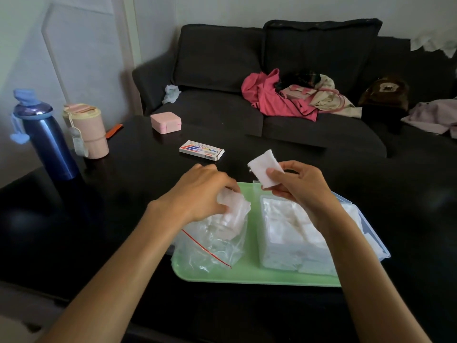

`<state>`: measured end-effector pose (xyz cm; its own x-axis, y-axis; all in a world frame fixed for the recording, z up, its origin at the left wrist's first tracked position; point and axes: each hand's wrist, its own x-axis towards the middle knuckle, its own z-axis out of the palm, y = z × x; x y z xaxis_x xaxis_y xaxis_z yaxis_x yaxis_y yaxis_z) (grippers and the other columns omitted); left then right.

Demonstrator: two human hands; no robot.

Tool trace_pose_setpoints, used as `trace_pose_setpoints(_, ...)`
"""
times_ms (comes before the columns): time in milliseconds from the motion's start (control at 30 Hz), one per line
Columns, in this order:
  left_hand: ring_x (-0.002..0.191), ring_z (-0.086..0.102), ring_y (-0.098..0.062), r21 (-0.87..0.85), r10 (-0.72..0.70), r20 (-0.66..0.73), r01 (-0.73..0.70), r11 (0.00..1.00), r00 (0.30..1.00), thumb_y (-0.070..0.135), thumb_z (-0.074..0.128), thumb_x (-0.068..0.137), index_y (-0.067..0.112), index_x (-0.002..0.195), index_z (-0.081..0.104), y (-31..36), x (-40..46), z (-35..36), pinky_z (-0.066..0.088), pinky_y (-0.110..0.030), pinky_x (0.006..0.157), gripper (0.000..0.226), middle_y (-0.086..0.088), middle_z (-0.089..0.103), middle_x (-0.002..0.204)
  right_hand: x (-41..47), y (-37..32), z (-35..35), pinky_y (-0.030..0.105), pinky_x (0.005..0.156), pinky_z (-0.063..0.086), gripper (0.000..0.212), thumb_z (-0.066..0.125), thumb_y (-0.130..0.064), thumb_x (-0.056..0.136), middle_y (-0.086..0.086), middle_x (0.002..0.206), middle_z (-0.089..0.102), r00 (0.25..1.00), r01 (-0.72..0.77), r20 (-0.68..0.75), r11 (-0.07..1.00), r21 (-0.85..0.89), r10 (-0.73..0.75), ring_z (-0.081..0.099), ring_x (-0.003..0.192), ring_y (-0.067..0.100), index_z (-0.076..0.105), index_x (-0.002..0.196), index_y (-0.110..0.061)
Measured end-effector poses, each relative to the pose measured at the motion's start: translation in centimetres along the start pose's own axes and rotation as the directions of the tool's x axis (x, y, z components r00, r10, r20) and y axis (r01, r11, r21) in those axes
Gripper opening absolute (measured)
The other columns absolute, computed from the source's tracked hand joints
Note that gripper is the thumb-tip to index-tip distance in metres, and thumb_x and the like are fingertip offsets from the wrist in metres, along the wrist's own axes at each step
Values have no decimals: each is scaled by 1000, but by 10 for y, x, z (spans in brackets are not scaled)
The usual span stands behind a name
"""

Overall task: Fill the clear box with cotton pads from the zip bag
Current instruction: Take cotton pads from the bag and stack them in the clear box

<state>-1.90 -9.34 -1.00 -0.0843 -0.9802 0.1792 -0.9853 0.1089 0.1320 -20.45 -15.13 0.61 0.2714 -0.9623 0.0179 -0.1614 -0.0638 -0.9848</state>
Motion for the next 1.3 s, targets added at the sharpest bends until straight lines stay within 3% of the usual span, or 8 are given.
trace_pose_setpoints(133, 101, 61, -14, -70, 28, -191, -42, 997, 981, 43, 68, 80, 43, 113, 62, -12, -22, 1, 41, -27, 76, 34, 16, 68, 107, -1, -1, 1, 15, 60, 55, 7, 66, -15, 86, -1, 80, 71, 999, -15, 49, 1000, 17, 14, 70, 65, 7, 63, 92, -16)
trace_pose_setpoints(300, 96, 65, -2, -309, -33, -200, -31, 950, 979, 39, 71, 80, 37, 98, 67, -22, -40, 5, 50, -34, 84, 18, 19, 71, 96, -5, 2, 8, 18, 67, 57, 15, 69, -16, 84, 2, 84, 73, 989, -30, 139, 990, -135, 48, 70, 77, 12, 70, 98, -10)
trace_pose_setpoints(467, 97, 57, -1, -165, 52, -296, -105, 981, 954, 28, 79, 71, 36, 76, 72, -23, -41, 2, 39, -23, 71, 12, 23, 67, 97, -9, 7, 20, 15, 52, 48, 15, 82, -22, 68, 0, 76, 72, 976, 146, 204, 933, -329, -81, 65, 64, 9, 71, 76, -18)
trace_pose_setpoints(733, 101, 56, -2, -230, 63, -292, -134, 964, 954, 20, 78, 71, 40, 75, 63, -24, -47, 1, 44, -29, 88, 25, 25, 60, 102, 2, 38, 46, 21, 53, 38, 19, 83, -22, 67, -8, 65, 63, 957, 285, 132, 757, -588, -259, 56, 60, 8, 64, 63, -22)
trace_pose_setpoints(867, 96, 61, 9, -631, -109, -258, -82, 771, 960, 14, 70, 80, 32, 75, 56, -27, -53, -2, 43, -7, 83, 23, 27, 68, 93, 3, 35, 45, 21, 54, 35, 26, 84, -23, 66, -14, 72, 54, 960, 273, 110, 777, -568, -257, 49, 61, 3, 60, 60, -28)
trace_pose_setpoints(1000, 68, 62, 5, -837, -345, -231, -6, 547, 910, 13, 66, 85, 21, 78, 52, -28, -47, -8, 46, -9, 62, 18, 13, 70, 69, 0, 17, 23, 13, 55, 41, 12, 81, -25, 70, -7, 70, 68, 982, 170, 122, 945, -279, -141, 55, 58, 2, 74, 79, -20)
trace_pose_setpoints(1133, 78, 70, -3, -939, -469, -121, 52, 340, 875, 17, 68, 83, 25, 98, 57, -13, -29, -22, 54, -21, 74, 20, 7, 75, 83, -5, 2, -18, 18, 74, 52, 19, 71, -19, 81, 3, 92, 74, 981, 50, 192, 994, -101, -30, 67, 83, 10, 73, 99, -14)
trace_pose_setpoints(1300, 92, 69, -11, -927, -378, 26, 164, 338, 926, 22, 68, 85, 14, 131, 51, 36, 0, -15, 53, -28, 88, 50, 7, 74, 94, -9, -10, -99, 20, 71, 52, 19, 71, -18, 79, -4, 88, 74, 995, 48, 91, 973, -227, -28, 70, 81, 9, 70, 96, -24)
